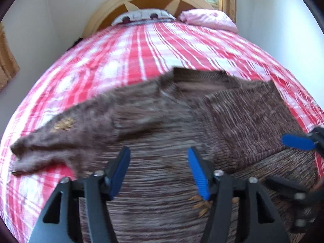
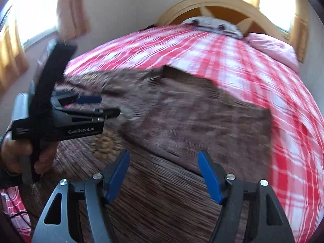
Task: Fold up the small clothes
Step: 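Move the left tool to the other sleeve cuff and grasp it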
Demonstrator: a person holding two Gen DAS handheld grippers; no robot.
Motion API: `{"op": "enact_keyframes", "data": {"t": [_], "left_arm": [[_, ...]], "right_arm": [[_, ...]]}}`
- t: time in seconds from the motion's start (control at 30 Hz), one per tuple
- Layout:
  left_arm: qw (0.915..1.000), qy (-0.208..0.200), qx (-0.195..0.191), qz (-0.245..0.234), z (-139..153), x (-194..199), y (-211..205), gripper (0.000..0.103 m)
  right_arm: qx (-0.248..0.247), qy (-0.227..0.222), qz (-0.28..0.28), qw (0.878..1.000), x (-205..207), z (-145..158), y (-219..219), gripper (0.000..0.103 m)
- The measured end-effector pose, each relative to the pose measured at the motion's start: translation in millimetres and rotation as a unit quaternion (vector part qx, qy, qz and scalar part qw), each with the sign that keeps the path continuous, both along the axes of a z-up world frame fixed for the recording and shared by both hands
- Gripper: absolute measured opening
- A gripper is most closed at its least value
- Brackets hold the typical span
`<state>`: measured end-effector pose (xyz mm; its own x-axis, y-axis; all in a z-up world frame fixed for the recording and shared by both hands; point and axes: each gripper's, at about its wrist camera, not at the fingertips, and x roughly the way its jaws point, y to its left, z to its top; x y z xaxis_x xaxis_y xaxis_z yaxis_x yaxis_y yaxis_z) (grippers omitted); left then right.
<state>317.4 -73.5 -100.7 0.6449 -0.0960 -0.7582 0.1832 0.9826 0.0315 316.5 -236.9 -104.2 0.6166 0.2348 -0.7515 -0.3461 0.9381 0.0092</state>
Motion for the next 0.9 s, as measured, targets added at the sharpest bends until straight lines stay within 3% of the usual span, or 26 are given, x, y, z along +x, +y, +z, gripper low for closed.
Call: {"op": "enact_keyframes", "data": {"t": [0.17, 0.23, 0.4, 0.6, 0.77, 0.9], "left_arm": [[0.9993, -0.024, 0.003, 0.027, 19, -11, 42, 0.071], [0.9990, -0.024, 0.003, 0.037, 22, -14, 60, 0.071], [0.9973, -0.026, 0.021, 0.066, 20, -22, 108, 0.075], [0.9909, -0.014, 0.037, 0.129, 8, -23, 172, 0.077], [0.9798, -0.016, 0.060, 0.190, 0, -22, 232, 0.077], [0.9697, -0.009, 0.051, 0.239, -8, -16, 273, 0.077]], "right_arm": [[-0.030, 0.031, 0.017, 0.999, 31, -17, 46, 0.056], [-0.045, 0.036, 0.017, 0.998, 39, -27, 57, 0.037], [-0.028, 0.046, 0.011, 0.998, 41, -36, 64, 0.028], [-0.035, 0.037, 0.027, 0.998, 33, -37, 73, 0.028], [-0.023, 0.014, 0.027, 0.999, 24, -33, 70, 0.030], [-0.035, -0.003, 0.020, 0.999, 19, -35, 75, 0.040]]}}
